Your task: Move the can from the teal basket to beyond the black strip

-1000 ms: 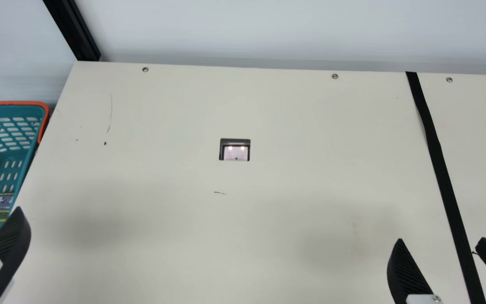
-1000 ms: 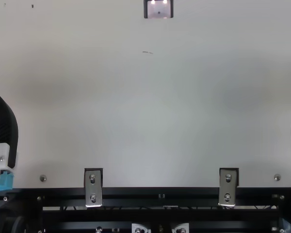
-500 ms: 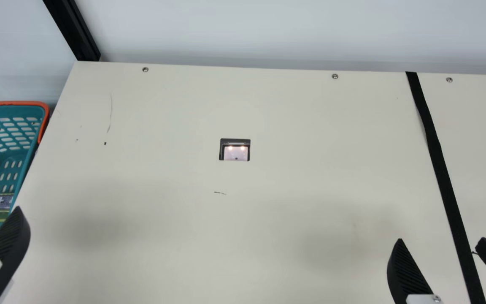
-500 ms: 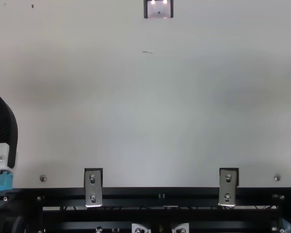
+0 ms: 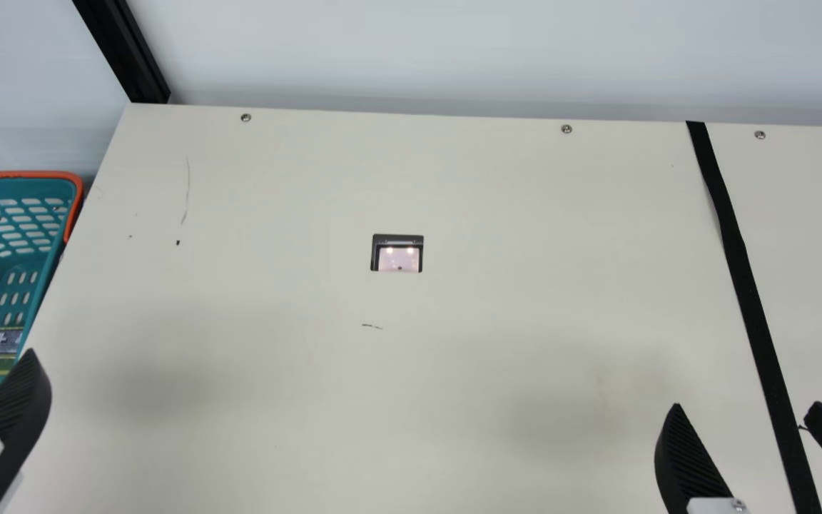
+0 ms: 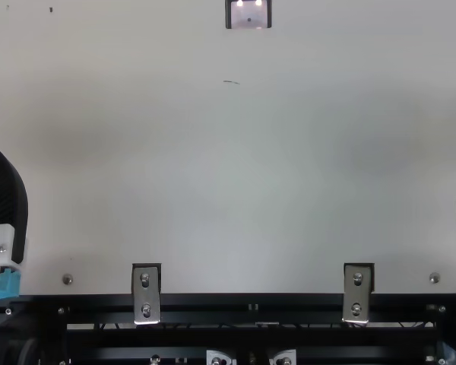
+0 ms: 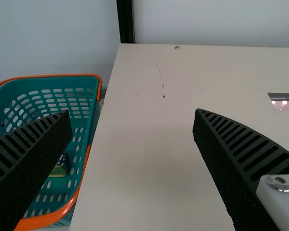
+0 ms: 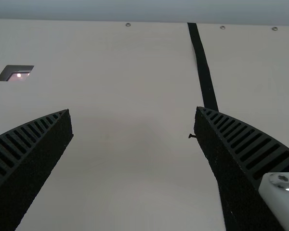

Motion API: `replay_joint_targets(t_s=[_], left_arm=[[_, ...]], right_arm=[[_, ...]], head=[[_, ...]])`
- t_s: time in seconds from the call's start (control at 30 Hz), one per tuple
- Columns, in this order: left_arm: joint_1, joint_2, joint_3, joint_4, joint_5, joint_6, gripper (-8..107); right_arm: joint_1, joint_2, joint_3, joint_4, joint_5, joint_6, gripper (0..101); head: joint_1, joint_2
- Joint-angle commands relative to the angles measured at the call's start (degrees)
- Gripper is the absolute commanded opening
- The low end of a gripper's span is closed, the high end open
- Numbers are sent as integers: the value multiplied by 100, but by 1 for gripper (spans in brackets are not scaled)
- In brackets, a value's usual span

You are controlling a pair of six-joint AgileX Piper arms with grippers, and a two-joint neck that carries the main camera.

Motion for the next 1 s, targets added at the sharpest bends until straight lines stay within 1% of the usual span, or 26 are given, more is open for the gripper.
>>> replay_joint_targets(t_s=[0.0, 0.67, 0.97], left_arm=[[0, 0, 0, 0, 0, 0, 90], [0, 0, 0, 0, 0, 0, 90], [0, 0, 0, 0, 0, 0, 90]], right_arm=[[0, 0, 0, 0, 0, 0, 101], [0, 0, 0, 0, 0, 0, 101], [0, 0, 0, 0, 0, 0, 101]], head=[[-15, 33], [-21, 58], [-82, 589]])
